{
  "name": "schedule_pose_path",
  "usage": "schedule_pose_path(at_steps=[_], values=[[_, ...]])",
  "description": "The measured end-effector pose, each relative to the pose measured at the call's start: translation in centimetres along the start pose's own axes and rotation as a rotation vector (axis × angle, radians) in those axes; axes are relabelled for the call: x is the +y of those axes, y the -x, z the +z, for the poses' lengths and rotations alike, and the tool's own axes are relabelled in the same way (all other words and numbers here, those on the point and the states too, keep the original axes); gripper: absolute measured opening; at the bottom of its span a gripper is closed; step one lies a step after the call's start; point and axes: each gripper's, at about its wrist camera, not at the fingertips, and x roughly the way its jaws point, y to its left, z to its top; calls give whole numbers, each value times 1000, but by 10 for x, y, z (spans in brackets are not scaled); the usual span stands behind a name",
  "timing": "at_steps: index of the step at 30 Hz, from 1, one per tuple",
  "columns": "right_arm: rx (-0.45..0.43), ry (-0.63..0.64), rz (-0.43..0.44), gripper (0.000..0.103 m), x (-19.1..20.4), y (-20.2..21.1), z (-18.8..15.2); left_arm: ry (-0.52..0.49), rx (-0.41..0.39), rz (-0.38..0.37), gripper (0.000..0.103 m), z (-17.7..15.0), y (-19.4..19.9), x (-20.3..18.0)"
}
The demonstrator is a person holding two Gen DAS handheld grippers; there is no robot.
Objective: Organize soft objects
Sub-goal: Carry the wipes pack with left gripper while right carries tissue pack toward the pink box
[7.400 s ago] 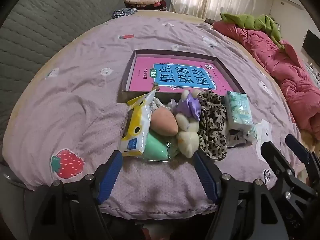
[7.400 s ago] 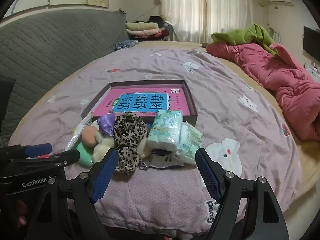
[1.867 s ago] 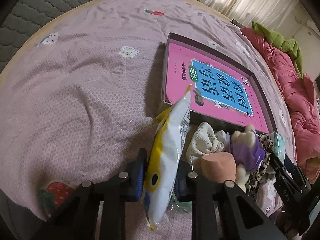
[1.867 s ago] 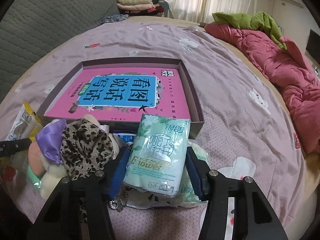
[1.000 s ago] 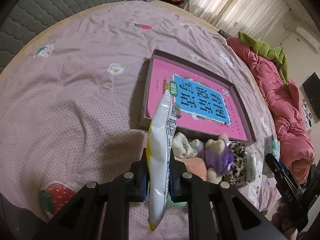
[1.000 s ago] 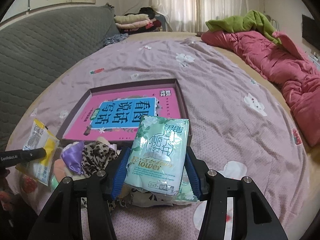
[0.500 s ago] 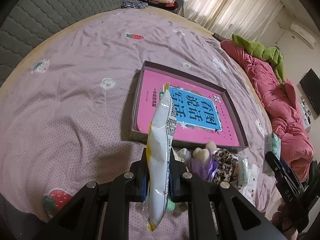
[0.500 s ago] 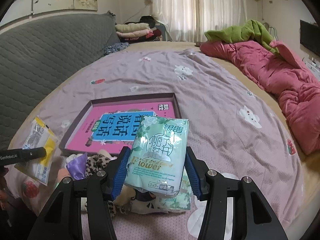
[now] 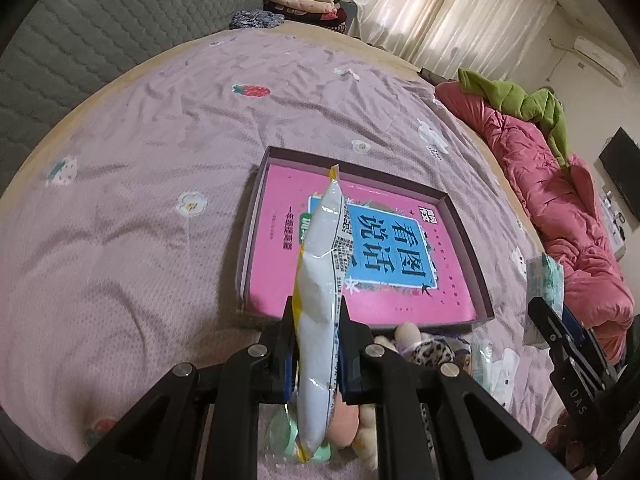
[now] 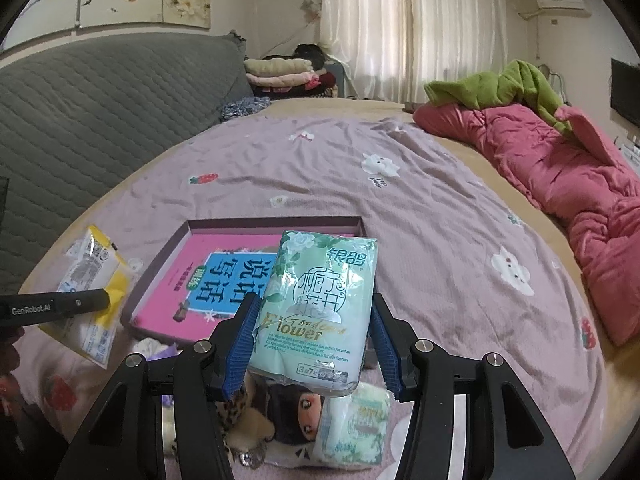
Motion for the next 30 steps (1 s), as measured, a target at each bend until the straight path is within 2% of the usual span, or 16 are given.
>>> schedule_pose_path(at_steps=[9, 22, 30], values=[[20, 27, -6, 56, -2, -23, 12, -4, 8, 13, 15, 18, -22, -4], [85, 43, -7, 56, -8, -68, 14, -13, 61, 27, 15, 27, -64, -8], [109, 44, -4, 56, -9, -83, 13, 65, 68, -77, 16, 37, -83, 2]])
